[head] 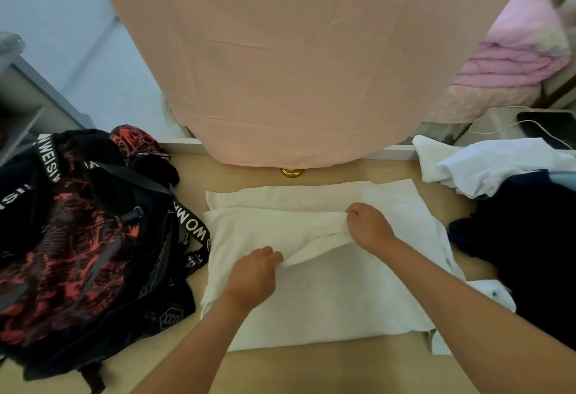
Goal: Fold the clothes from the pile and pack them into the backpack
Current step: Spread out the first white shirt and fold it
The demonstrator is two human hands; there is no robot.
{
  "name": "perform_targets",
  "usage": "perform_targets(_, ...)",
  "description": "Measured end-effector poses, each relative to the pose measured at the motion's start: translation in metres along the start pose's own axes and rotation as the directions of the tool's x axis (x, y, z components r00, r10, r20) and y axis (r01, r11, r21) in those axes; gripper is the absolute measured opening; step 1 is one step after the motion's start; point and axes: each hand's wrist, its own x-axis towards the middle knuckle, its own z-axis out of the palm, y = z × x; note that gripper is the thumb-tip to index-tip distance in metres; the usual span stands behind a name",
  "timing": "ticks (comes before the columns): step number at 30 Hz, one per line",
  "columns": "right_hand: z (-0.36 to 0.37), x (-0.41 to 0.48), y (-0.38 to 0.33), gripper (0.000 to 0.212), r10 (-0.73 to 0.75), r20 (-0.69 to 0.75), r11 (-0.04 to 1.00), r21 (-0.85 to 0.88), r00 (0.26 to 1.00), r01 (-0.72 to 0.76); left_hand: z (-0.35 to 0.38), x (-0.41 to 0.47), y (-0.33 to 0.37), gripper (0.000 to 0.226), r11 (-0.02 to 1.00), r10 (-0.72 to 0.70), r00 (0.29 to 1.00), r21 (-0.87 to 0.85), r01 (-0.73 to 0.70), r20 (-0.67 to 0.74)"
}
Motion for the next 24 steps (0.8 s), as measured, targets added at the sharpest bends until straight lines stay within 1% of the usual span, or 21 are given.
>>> perform_targets(1,-0.005,0.002,-0.001,0.023,-0.022,0.075,0.999,-0.032,0.997,0.024,-0.002,-0.003,-0.001,0.03,0.999,0.037,0.998,0.013,-0.038,0.06)
perform_targets(2,-0.008,0.004,0.001,0.022,-0.047,0.141,0.993,-0.099,0.989,0.061,-0.004,-0.005,-0.002,0.032,0.997,0.067,0.989,0.023,-0.07,0.131)
perform_targets(4,-0.007,0.006,0.008,0.026,-0.067,0.228,0.951,-0.28,0.971,0.132,-0.006,-0.009,0.0,0.034,0.996,0.08,0.954,0.021,-0.09,0.289)
perform_targets(5,-0.004,0.007,0.013,0.03,-0.071,0.249,0.913,-0.374,0.966,0.163,-0.006,-0.009,0.001,0.035,0.997,0.068,0.941,0.022,-0.08,0.331)
perform_targets(6,0.001,0.008,0.018,0.034,-0.083,0.253,0.873,-0.448,0.964,0.192,-0.004,-0.007,0.003,0.034,0.997,0.053,0.941,0.029,-0.066,0.335)
perform_targets(7,0.006,0.008,0.023,0.037,-0.112,0.229,0.853,-0.478,0.967,0.212,-0.005,-0.003,0.005,0.033,0.998,0.031,0.949,0.04,-0.046,0.315)
perform_targets(9,0.014,0.003,0.033,0.039,-0.181,0.124,0.881,-0.421,0.976,0.217,-0.009,0.01,0.011,0.034,0.997,0.002,0.977,0.073,-0.018,0.215)
perform_targets(10,0.017,0.0,0.039,0.038,-0.206,0.067,0.897,-0.387,0.976,0.215,-0.009,0.02,0.012,0.038,0.995,0.002,0.988,0.094,-0.017,0.154)
perform_targets(12,0.023,-0.004,0.048,0.03,-0.25,0.016,0.889,-0.392,0.968,0.236,-0.009,0.041,0.012,0.05,0.99,0.002,0.996,0.142,-0.015,0.094)
perform_targets(13,0.024,-0.005,0.051,0.022,-0.27,0.005,0.883,-0.399,0.963,0.249,-0.009,0.052,0.012,0.054,0.987,-0.01,0.995,0.162,-0.006,0.1)
perform_targets(15,0.027,-0.004,0.055,0.01,-0.355,-0.069,0.887,-0.34,0.932,0.313,-0.01,0.071,0.012,0.056,0.981,-0.043,0.987,0.191,0.013,0.153)
perform_targets(17,0.024,-0.003,0.052,0.008,-0.459,-0.166,0.875,-0.253,0.873,0.412,-0.012,0.088,0.011,0.05,0.977,-0.06,0.978,0.211,0.017,0.2)
perform_targets(18,0.02,-0.004,0.048,0.007,-0.469,-0.176,0.88,-0.178,0.865,0.441,-0.014,0.095,0.011,0.046,0.975,-0.066,0.977,0.219,0.021,0.203)
perform_targets(19,0.015,-0.004,0.043,0.008,-0.44,-0.158,0.898,-0.085,0.884,0.432,-0.016,0.101,0.01,0.04,0.974,-0.071,0.976,0.226,0.022,0.208)
perform_targets(20,0.01,-0.005,0.037,0.011,-0.396,-0.113,0.918,-0.032,0.911,0.395,-0.018,0.106,0.011,0.034,0.974,-0.07,0.973,0.227,0.019,0.22)
perform_targets(21,0.005,-0.005,0.032,0.015,-0.375,-0.073,0.927,-0.027,0.924,0.374,-0.02,0.108,0.011,0.03,0.974,-0.067,0.969,0.225,0.011,0.239)
perform_targets(22,0.0,-0.003,0.027,0.018,-0.367,-0.039,0.929,-0.061,0.929,0.365,-0.022,0.11,0.01,0.028,0.978,-0.068,0.967,0.21,0.015,0.247)
perform_targets(23,-0.005,-0.001,0.025,0.021,-0.344,-0.005,0.936,-0.085,0.939,0.343,-0.024,0.11,0.009,0.027,0.983,-0.083,0.97,0.178,0.043,0.228)
perform_targets(24,-0.011,0.003,0.025,0.025,-0.282,0.06,0.953,-0.096,0.957,0.287,-0.026,0.11,0.006,0.026,0.986,-0.117,0.977,0.14,0.092,0.181)
